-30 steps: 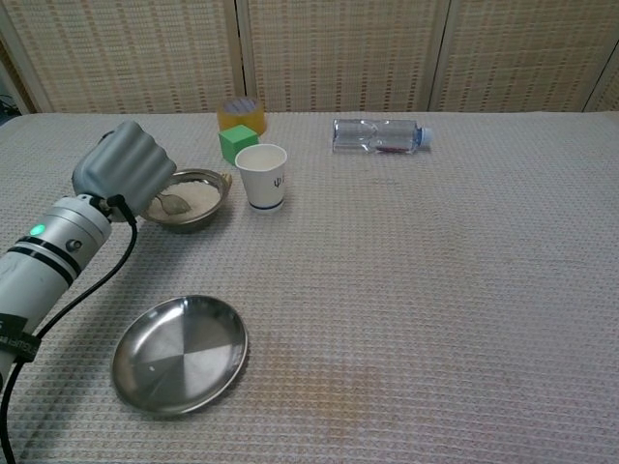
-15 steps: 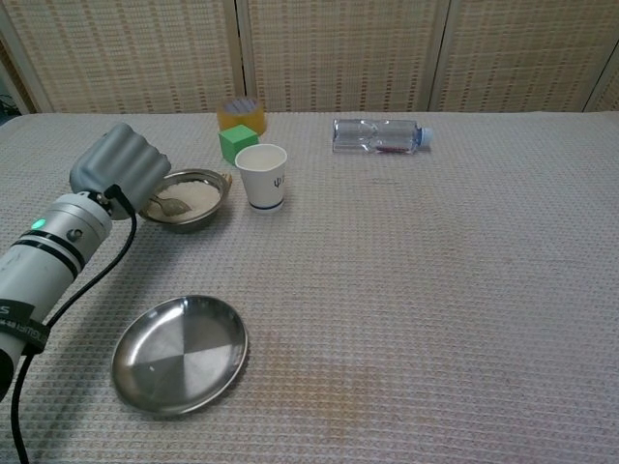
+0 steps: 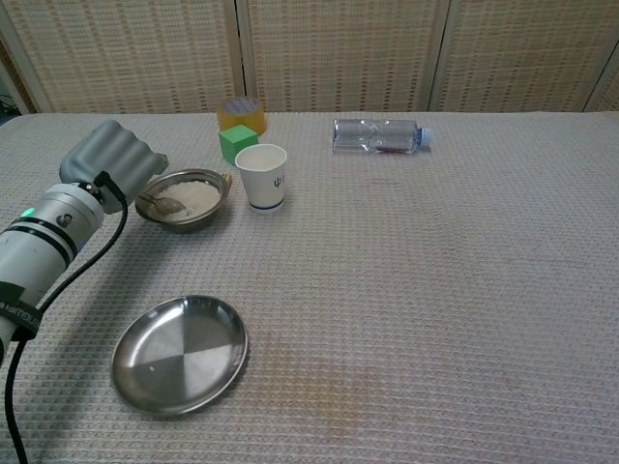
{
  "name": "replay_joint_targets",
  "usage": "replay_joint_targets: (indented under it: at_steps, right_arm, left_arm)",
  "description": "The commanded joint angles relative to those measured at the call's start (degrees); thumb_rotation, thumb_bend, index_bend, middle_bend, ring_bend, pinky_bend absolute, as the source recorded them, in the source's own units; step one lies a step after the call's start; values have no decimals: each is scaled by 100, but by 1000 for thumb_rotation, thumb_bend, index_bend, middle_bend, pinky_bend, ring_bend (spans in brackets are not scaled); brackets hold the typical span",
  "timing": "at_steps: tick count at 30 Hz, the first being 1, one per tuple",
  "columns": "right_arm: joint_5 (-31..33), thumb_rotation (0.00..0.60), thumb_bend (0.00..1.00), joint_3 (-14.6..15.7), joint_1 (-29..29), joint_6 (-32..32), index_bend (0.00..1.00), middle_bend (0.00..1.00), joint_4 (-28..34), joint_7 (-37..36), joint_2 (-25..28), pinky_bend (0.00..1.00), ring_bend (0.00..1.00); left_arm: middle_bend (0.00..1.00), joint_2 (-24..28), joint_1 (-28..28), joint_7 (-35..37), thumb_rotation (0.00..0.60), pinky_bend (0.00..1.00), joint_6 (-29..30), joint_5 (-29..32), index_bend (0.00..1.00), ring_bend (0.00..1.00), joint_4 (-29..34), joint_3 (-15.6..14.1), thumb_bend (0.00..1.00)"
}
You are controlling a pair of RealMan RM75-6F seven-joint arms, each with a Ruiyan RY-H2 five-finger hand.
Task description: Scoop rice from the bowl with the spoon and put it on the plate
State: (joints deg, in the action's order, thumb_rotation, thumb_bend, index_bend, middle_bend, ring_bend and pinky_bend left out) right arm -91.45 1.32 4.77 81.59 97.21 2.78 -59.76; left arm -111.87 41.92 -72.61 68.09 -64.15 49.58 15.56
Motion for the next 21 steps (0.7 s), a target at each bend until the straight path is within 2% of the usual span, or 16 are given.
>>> replay_joint_targets:
  at_steps: [1, 5, 10, 21]
  right_arm:
    - [3, 600, 196, 0, 2, -5, 0, 0, 1, -3, 1, 0, 0]
    - [25, 600, 196, -6, 12, -32, 0, 0, -8, -13, 6, 0, 0]
    - [36, 600, 196, -6, 17, -49, 0, 0, -9, -4, 4, 0, 0]
    - [51, 600, 196, -3, 27, -79, 0, 0, -2, 45, -13, 0, 0]
  left_arm:
    - [1000, 42, -7, 5, 600, 1000, -31, 102, 586, 1000, 160, 35, 404]
    - [1000, 262, -39, -34, 600, 1000, -277, 652, 579, 1000, 798, 303, 405]
    - [1000, 526, -34, -163, 600, 1000, -328, 1024, 579, 1000, 1315, 387, 403]
    - [1000, 934, 66, -21, 600, 1000, -227, 1377, 579, 1000, 1816, 355, 403]
